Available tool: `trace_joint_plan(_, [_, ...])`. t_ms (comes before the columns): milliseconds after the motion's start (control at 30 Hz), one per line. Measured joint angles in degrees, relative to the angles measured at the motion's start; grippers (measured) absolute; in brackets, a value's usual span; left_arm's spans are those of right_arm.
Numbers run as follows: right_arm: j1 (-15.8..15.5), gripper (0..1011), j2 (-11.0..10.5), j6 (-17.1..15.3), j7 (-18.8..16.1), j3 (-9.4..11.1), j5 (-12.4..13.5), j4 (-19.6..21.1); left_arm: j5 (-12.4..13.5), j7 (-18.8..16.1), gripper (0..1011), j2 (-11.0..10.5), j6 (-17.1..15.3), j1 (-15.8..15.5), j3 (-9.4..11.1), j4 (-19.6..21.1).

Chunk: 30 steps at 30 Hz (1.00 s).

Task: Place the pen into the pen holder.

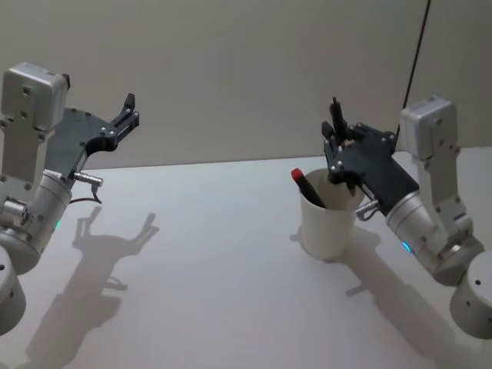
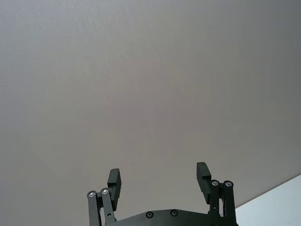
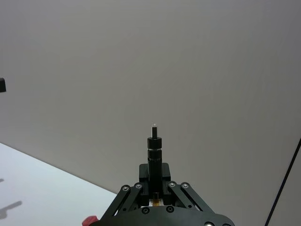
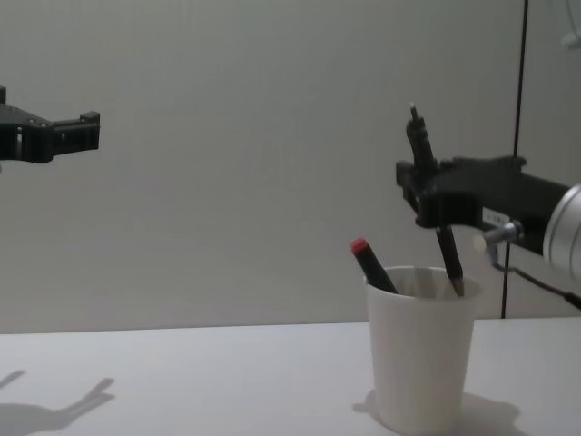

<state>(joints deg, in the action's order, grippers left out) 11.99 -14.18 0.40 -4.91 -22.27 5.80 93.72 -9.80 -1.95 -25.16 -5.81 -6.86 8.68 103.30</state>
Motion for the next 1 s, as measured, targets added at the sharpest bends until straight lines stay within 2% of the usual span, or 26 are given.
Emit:
trace_joint_plan(67, [0.14, 131, 0.17, 0.91, -0.17, -0.04, -0.38, 0.13, 0.00, 0.00, 1001, 0.00, 0.00, 0.00, 0.00, 0.00])
trace_joint_plan(167, [0.31, 192, 0.35, 1.86, -0.36, -0.08, -0.83, 0.27, 0.00, -0.01, 1001, 0.00, 0.00, 0.00, 0.00, 0.00])
trace_joint_plan(200, [0.35, 245, 0.39, 2.01, -0.39, -0.09, -0.89, 0.29, 0.00, 0.00, 1001, 0.00, 0.01, 0.00, 0.00, 0.00])
trace_joint_plan(400, [0.53, 401, 0.60, 3.00, -0.59, -0.13, -1.34, 0.46, 0.00, -0.01, 1001, 0.00, 0.01, 0.00, 0.00, 0.00])
trace_joint_plan(433, [0.56, 461, 0.62, 3.09, -0.61, -0.14, -1.38, 0.48, 0.00, -0.01, 1001, 0.00, 0.01, 0.00, 0.00, 0.00])
trace_joint_plan(567, [0.63, 554, 0.69, 3.50, -0.69, -0.16, -1.56, 0.54, 0.00, 0.00, 1001, 0.00, 0.01, 0.00, 0.01, 0.00])
trace_joint_plan(733, [0.69, 743, 0.77, 3.87, -0.78, -0.18, -1.73, 0.60, 0.00, -0.01, 1001, 0.00, 0.01, 0.00, 0.00, 0.00])
trace_joint_plan(833, [0.71, 798, 0.78, 3.94, -0.81, -0.18, -1.76, 0.61, 0.00, -0.01, 1001, 0.00, 0.01, 0.00, 0.01, 0.00])
trace_joint_plan(1000, [0.72, 953, 0.53, 3.80, -0.57, 0.22, -1.72, 1.06, -0.01, 0.00, 1001, 0.00, 0.01, 0.00, 0.01, 0.00])
